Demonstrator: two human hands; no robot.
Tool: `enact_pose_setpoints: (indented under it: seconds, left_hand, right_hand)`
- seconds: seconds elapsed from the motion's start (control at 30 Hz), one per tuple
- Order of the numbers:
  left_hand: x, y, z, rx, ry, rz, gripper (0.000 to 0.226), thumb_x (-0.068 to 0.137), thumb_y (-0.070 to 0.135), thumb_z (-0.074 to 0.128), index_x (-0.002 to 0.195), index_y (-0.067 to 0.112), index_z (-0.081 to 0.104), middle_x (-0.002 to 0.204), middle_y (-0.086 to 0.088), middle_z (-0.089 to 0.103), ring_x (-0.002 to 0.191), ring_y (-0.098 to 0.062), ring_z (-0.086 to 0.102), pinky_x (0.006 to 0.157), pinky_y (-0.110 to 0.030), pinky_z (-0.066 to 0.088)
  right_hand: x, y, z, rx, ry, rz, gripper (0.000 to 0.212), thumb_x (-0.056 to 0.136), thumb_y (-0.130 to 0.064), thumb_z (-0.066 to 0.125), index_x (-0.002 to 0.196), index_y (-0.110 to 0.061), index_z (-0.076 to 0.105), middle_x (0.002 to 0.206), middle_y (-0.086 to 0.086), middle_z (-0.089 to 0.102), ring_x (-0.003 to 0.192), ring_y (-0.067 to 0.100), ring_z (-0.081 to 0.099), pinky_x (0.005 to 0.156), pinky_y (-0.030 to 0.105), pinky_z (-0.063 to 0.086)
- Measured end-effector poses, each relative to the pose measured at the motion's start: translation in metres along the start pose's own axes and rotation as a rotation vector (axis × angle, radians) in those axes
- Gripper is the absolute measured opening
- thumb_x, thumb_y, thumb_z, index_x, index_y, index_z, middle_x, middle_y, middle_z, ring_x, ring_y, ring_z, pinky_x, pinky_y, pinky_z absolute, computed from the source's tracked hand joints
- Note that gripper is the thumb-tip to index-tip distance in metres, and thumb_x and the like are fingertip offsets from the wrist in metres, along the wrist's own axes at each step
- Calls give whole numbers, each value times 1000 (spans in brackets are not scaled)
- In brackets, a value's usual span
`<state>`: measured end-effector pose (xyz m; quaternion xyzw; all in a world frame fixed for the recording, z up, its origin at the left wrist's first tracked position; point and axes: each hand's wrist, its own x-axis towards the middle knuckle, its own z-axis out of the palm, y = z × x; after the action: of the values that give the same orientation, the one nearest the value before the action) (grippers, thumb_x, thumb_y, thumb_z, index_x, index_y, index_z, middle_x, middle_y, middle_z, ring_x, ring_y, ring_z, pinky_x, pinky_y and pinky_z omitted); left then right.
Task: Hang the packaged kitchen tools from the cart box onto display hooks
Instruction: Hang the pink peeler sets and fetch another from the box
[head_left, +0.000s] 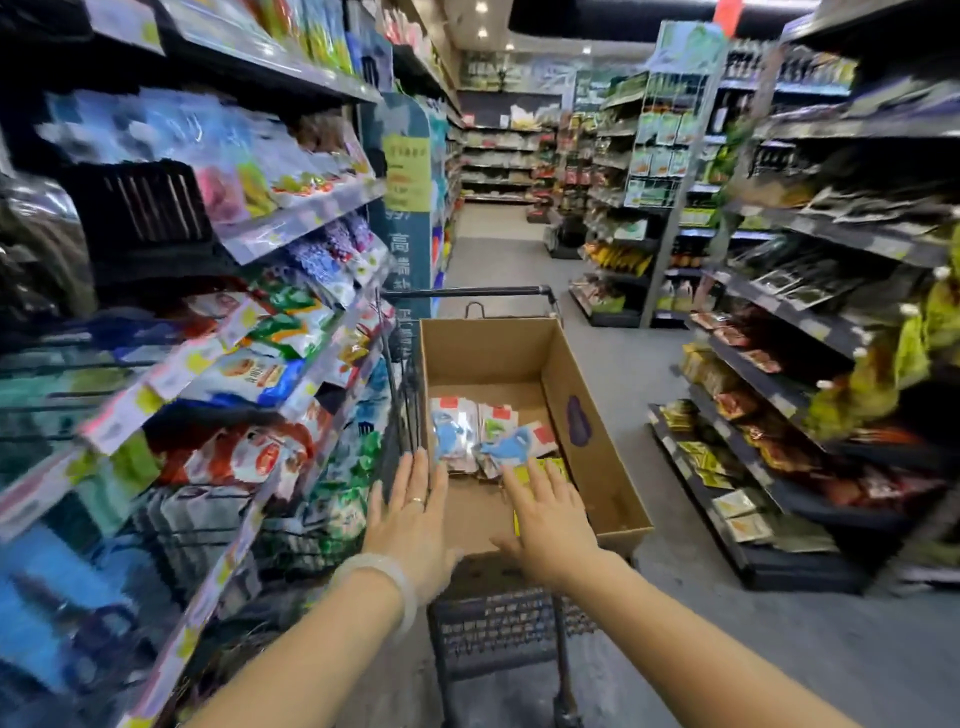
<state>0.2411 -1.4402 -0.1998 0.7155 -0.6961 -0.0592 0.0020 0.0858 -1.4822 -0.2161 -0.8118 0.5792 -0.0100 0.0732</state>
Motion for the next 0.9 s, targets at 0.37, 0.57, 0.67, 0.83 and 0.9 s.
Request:
enact_pose_setpoints:
  seconds: [0.37, 0.57, 0.67, 0.83, 0.9]
  left_hand:
    - [171, -18, 9, -141, -66, 139, 87, 93, 46, 45, 148, 18, -16, 154, -3, -28, 143, -21, -24, 117, -44, -5]
    - [211, -6, 58, -296, -157, 179, 88, 93, 43, 48, 148, 14, -15, 155, -6, -25, 144, -20, -21, 120, -38, 0]
    - [230, -1, 81, -328, -201, 150, 86, 94, 43, 45, 147, 14, -15, 154, -4, -27, 144, -19, -21, 119, -34, -3]
    - [267, 7, 113, -323, -288, 33, 84, 94, 44, 43, 148, 15, -15, 155, -5, -24, 144, -19, -19, 118, -31, -3]
    - [280, 12, 124, -332, -315, -14, 84, 94, 44, 44, 148, 15, -14, 156, -5, -22, 145, -19, -17, 118, -31, -3]
  right_hand:
    - [150, 61, -7, 63, 21, 277, 78, 92, -51, 45, 150, -18, 5, 158, 14, 4, 146, 29, 4, 118, 35, 7]
    - [187, 107, 68, 347, -205, 510, 78, 87, -41, 56, 148, -17, 14, 149, 15, 27, 137, 34, 27, 112, 42, 29]
    - [208, 124, 108, 440, -306, 593, 73, 88, -38, 56, 146, -14, 18, 148, 17, 28, 136, 35, 31, 111, 42, 30]
    - [247, 153, 164, 486, -419, 652, 98, 79, -40, 67, 149, -13, 5, 156, 12, 16, 144, 26, 18, 116, 39, 24]
    - [260, 164, 178, 491, -402, 678, 107, 74, -43, 73, 150, -16, 3, 156, 11, 17, 144, 26, 18, 116, 40, 23]
